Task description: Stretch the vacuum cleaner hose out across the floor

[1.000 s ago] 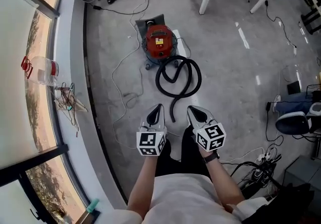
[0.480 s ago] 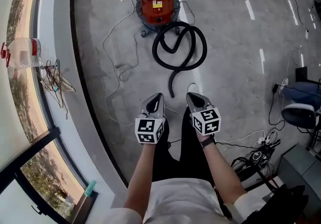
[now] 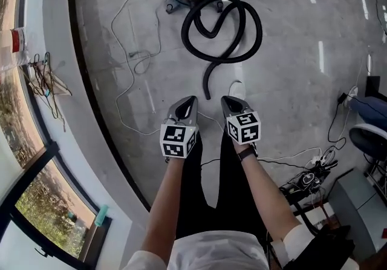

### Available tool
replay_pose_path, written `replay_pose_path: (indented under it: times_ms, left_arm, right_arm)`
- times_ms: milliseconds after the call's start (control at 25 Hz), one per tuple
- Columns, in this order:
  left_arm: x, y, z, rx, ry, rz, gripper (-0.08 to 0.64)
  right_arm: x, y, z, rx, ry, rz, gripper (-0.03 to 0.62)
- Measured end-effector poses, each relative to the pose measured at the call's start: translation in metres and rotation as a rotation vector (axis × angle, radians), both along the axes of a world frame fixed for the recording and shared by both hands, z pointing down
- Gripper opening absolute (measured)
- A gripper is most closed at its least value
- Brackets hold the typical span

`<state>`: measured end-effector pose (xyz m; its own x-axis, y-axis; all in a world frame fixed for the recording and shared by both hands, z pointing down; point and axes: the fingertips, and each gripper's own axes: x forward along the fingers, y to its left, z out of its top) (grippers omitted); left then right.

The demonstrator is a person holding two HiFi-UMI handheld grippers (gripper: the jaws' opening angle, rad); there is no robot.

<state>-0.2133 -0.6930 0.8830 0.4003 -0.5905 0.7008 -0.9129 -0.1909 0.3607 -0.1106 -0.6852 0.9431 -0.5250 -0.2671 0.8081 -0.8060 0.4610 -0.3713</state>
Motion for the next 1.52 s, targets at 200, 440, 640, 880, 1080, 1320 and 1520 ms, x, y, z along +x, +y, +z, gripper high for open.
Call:
replay_pose_path:
  times_ms: [200,440,640,880,1080,1320,1520]
  left_arm:
    - [0.004,-0.002,0.065,-0.044,0.013,0.011,0.002]
    - [0.002,0.003,0.133,-0.082,0.012,0.029,0.002]
    - [-0.007,0.008,0.174,-0.101,0.002,0.050,0.002]
    - [-0.022,-0.002,0.213,-0.092,-0.012,0.056,0.002]
    - [-0.022,-0.006,0.251,-0.091,-0.013,0.077,0.002]
    - [-0.029,-0.003,0.303,-0.111,-0.026,0.082,0.002]
    - [-0.048,-0.002,0.334,-0.117,-0.024,0.014,0.002]
  right_arm:
    - [-0.011,0.010,0.071,-0.055,0.014,-0.047,-0.002]
    - [-0.016,0.014,0.149,-0.086,0.035,-0.075,0.008]
    - [-0.018,0.011,0.205,-0.098,0.045,-0.081,0.120]
    - [-0.031,0.014,0.271,-0.153,0.062,-0.100,0.255]
    - [-0.040,0.021,0.330,-0.193,0.094,-0.124,0.321]
    - [-0.038,0.024,0.407,-0.265,0.151,-0.087,0.311]
    - [-0.043,0.018,0.452,-0.288,0.170,-0.044,0.296]
